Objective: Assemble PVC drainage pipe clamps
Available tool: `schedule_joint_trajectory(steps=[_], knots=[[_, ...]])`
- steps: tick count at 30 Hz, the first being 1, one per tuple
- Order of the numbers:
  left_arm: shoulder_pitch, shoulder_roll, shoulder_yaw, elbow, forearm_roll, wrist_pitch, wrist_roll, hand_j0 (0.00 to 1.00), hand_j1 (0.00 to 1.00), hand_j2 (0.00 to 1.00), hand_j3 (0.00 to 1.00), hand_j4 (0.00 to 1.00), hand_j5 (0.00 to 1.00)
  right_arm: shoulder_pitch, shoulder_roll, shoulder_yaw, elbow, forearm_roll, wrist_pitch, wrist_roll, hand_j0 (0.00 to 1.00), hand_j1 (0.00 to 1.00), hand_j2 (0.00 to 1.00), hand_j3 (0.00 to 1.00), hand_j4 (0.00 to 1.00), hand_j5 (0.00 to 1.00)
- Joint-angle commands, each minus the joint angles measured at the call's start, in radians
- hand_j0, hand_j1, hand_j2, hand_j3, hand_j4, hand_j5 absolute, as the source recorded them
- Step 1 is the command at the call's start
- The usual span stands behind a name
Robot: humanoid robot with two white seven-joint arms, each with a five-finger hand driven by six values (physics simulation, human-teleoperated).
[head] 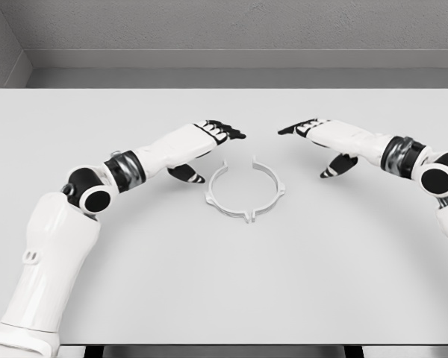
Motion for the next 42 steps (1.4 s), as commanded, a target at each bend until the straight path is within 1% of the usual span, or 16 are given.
schedule_joint_trajectory(steps=[1, 8, 9, 14, 18, 23, 25, 26, 30, 35, 41, 42], knots=[[0.0, -0.01, -0.002, 0.001, 0.006, 0.003, 0.001, 1.0, 1.0, 1.0, 1.0, 1.0, 1.0, 0.0, -0.01, 0.014, -0.001, -0.009, 0.003, 0.0, 1.0, 1.0, 1.0, 1.0, 1.0, 1.0], [0.0, -0.016, -0.014, 0.001, 0.006, 0.003, 0.001, 1.0, 1.0, 1.0, 1.0, 1.0, 1.0, 0.0, -0.011, 0.014, -0.001, -0.009, 0.002, 0.0, 1.0, 1.0, 1.0, 1.0, 1.0, 1.0], [0.0, -0.031, -0.016, 0.001, 0.006, 0.003, 0.001, 1.0, 1.0, 1.0, 1.0, 1.0, 1.0, 0.0, -0.01, 0.014, -0.001, -0.009, 0.002, 0.0, 1.0, 1.0, 1.0, 1.0, 1.0, 1.0], [-0.002, -0.038, -0.014, -0.002, 0.003, 0.003, 0.001, 1.0, 1.0, 1.0, 1.0, 1.0, 1.0, 0.0, -0.011, 0.013, -0.001, -0.01, 0.002, 0.0, 1.0, 1.0, 1.0, 1.0, 1.0, 1.0], [-0.005, -0.027, -0.005, -0.008, 0.004, 0.003, 0.001, 1.0, 1.0, 1.0, 1.0, 1.0, 1.0, 0.0, -0.011, 0.013, -0.001, -0.01, 0.003, 0.0, 1.0, 1.0, 1.0, 1.0, 1.0, 1.0], [-0.012, -0.005, 0.002, 0.006, 0.004, 0.003, 0.001, 1.0, 1.0, 1.0, 1.0, 1.0, 1.0, 0.0, -0.011, 0.013, -0.001, -0.007, 0.003, 0.0, 1.0, 1.0, 1.0, 1.0, 1.0, 1.0], [-0.011, 0.025, 0.001, 0.011, 0.004, 0.003, 0.001, 1.0, 1.0, 1.0, 1.0, 1.0, 1.0, 0.0, -0.011, 0.013, -0.001, -0.007, 0.003, 0.0, 1.0, 1.0, 1.0, 1.0, 1.0, 1.0], [-0.011, 0.027, 0.001, 0.012, 0.004, 0.003, 0.001, 1.0, 1.0, 1.0, 1.0, 1.0, 1.0, -0.002, -0.011, 0.013, -0.001, -0.009, 0.003, 0.0, 1.0, 1.0, 1.0, 1.0, 1.0, 1.0], [-0.009, 0.025, -0.008, 0.021, 0.003, 0.003, 0.001, 1.0, 1.0, 1.0, 1.0, 1.0, 1.0, 0.0, -0.011, 0.014, -0.001, -0.01, 0.003, 0.0, 1.0, 1.0, 1.0, 1.0, 1.0, 1.0], [-0.011, 0.018, -0.016, 0.055, 0.001, 0.003, 0.002, 1.0, 1.0, 1.0, 1.0, 1.0, 1.0, 0.0, -0.011, 0.013, 0.001, -0.012, 0.003, 0.0, 1.0, 1.0, 1.0, 1.0, 1.0, 1.0], [-0.011, -0.007, -0.025, 0.055, -0.002, 0.003, 0.002, 1.0, 1.0, 1.0, 1.0, 1.0, 1.0, 0.0, -0.011, 0.014, 0.001, -0.005, 0.005, 0.0, 1.0, 1.0, 1.0, 1.0, 1.0, 1.0], [-0.011, -0.008, -0.024, 0.055, -0.014, 0.003, 0.002, 1.0, 1.0, 1.0, 1.0, 1.0, 1.0, -0.002, -0.011, 0.013, 0.002, -0.004, 0.005, 0.0, 1.0, 1.0, 1.0, 1.0, 1.0, 1.0]])
